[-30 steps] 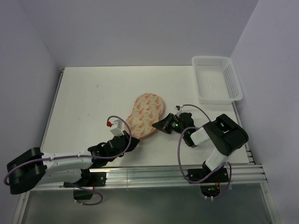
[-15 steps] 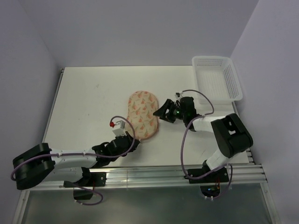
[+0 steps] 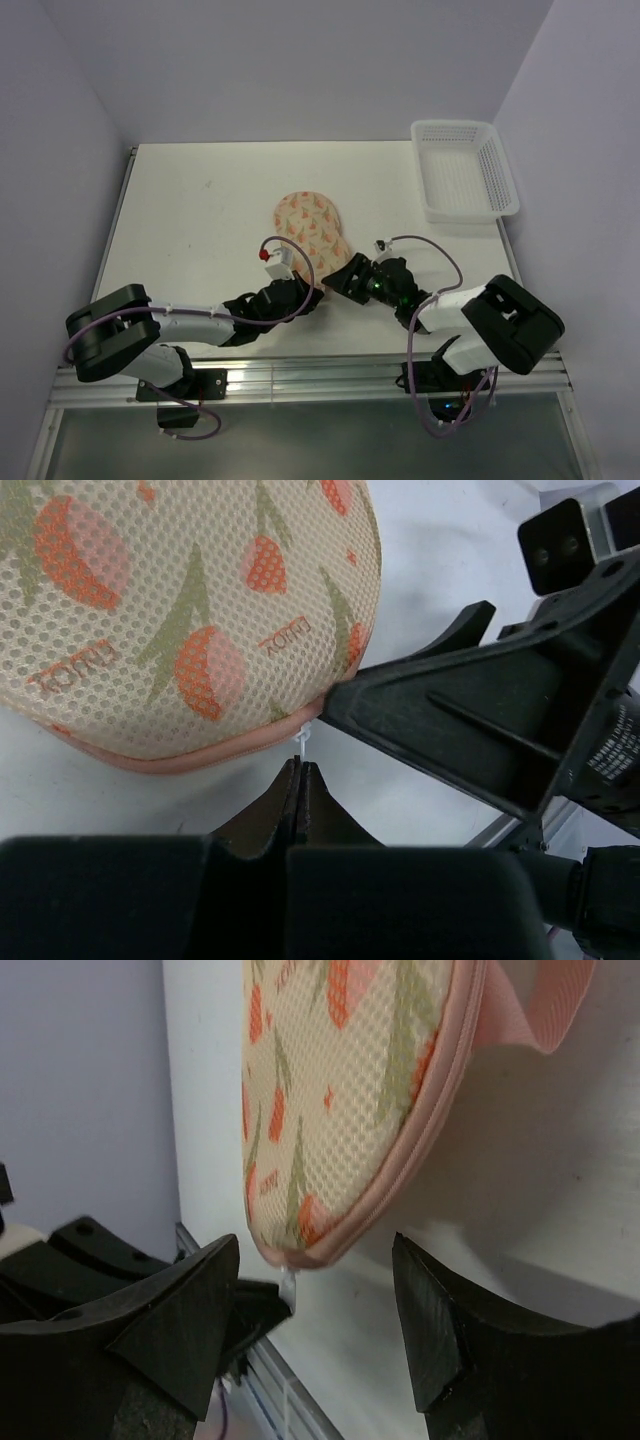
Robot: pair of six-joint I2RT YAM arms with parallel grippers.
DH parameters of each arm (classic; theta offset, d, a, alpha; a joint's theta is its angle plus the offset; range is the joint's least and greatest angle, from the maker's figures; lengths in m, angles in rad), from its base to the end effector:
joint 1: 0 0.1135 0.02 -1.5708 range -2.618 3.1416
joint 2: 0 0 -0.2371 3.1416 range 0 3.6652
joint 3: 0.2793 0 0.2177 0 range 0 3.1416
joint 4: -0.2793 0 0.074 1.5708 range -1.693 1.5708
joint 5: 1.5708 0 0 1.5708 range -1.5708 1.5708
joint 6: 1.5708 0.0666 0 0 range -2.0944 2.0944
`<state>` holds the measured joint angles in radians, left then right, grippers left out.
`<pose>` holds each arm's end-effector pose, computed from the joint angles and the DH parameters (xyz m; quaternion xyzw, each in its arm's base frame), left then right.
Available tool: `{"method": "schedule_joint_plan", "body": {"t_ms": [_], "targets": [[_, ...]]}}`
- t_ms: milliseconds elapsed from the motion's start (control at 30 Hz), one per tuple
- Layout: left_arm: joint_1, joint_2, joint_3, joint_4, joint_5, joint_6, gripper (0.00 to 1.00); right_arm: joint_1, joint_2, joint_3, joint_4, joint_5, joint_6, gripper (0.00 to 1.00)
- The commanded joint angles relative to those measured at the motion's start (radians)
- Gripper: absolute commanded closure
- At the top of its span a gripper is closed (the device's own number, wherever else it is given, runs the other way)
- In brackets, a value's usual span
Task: Place the bra in the laundry bag and zip it closed
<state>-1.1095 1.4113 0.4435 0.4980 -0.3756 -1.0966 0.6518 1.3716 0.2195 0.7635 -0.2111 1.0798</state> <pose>0.1428 -0.2324 0.1477 -0.0923 0.8379 -0.3870 0.3737 0.1837 0.1577 0.1264 0.1180 0.8193 0.4788 0.2925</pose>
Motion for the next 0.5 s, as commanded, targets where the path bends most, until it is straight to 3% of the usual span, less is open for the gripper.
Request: {"method": "schedule_joint_plan", "body": {"t_ms": [0, 100, 133, 200, 300, 467], "targets": [[-0.007, -0.006, 0.015, 0.070, 0.033, -0.011, 1.00, 0.012, 0.047, -0.009, 0.246, 0.122, 0.112, 0.30], [-0.010, -0.005, 0.011, 0.062, 0.043, -0.009, 1.00, 0.012, 0.087, 0.012, 0.303, 0.134, 0.111, 0.43], [-0.010, -0.002, 0.009, 0.057, 0.046, -0.008, 1.00, 0.014, 0.098, 0.030, 0.304, 0.136, 0.108, 0.64], [-0.010, -0.002, 0.001, 0.053, 0.044, -0.006, 1.00, 0.014, 0.112, 0.044, 0.301, 0.148, 0.104, 0.72], [-0.010, -0.017, -0.014, 0.027, 0.023, 0.004, 1.00, 0.012, 0.127, 0.061, 0.278, 0.144, 0.086, 1.00], [-0.007, -0.084, -0.023, -0.148, -0.101, 0.105, 1.00, -0.050, 0.090, 0.047, 0.205, 0.056, 0.039, 1.00]]}}
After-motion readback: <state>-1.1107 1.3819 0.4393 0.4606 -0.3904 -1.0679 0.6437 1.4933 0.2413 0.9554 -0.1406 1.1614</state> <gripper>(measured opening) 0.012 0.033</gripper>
